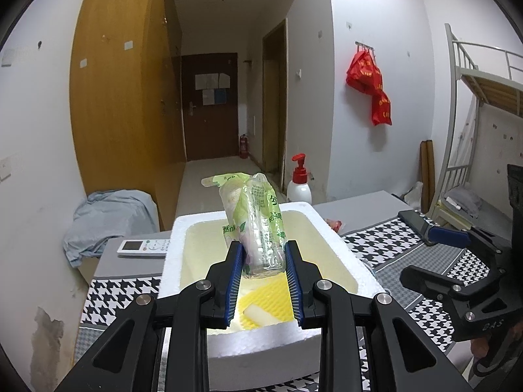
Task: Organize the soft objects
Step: 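Lower the green packet into the foam box and open the left tool, then move both tools back toward the blue mask and grey sock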
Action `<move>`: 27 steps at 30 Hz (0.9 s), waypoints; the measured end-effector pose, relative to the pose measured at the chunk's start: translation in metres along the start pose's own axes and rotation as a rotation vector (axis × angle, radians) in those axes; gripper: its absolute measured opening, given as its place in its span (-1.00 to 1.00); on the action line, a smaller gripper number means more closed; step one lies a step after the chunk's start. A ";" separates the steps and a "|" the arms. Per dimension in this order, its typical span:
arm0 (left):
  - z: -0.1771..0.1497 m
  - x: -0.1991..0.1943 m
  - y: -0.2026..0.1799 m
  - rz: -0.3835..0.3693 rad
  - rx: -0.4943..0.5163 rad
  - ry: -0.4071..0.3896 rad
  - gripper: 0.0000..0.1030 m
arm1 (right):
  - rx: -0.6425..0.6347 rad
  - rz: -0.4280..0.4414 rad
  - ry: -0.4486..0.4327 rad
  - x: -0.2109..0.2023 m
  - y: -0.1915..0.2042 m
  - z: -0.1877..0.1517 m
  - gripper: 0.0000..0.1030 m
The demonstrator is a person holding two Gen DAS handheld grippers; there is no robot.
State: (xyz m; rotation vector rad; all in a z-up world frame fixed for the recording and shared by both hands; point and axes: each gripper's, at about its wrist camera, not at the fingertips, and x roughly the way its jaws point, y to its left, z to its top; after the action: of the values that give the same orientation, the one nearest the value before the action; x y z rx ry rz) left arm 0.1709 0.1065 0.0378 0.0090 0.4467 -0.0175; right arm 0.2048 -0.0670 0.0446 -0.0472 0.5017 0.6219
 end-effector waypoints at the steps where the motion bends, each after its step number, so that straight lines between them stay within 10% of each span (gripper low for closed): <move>1: 0.001 0.002 -0.002 -0.004 0.001 0.001 -0.46 | 0.003 -0.004 0.000 -0.001 -0.002 -0.001 0.95; 15: 0.006 0.021 -0.011 0.057 0.000 0.026 -0.35 | 0.038 -0.040 0.010 -0.007 -0.025 -0.010 0.95; 20: 0.006 0.017 -0.016 0.102 0.005 -0.010 0.56 | 0.042 -0.043 0.008 -0.010 -0.031 -0.012 0.95; 27: 0.007 0.006 -0.031 0.090 0.024 -0.067 0.98 | 0.055 -0.052 0.010 -0.012 -0.040 -0.015 0.95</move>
State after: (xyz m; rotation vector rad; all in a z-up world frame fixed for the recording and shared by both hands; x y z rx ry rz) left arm 0.1783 0.0758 0.0414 0.0515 0.3783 0.0651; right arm 0.2121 -0.1091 0.0326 -0.0112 0.5253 0.5574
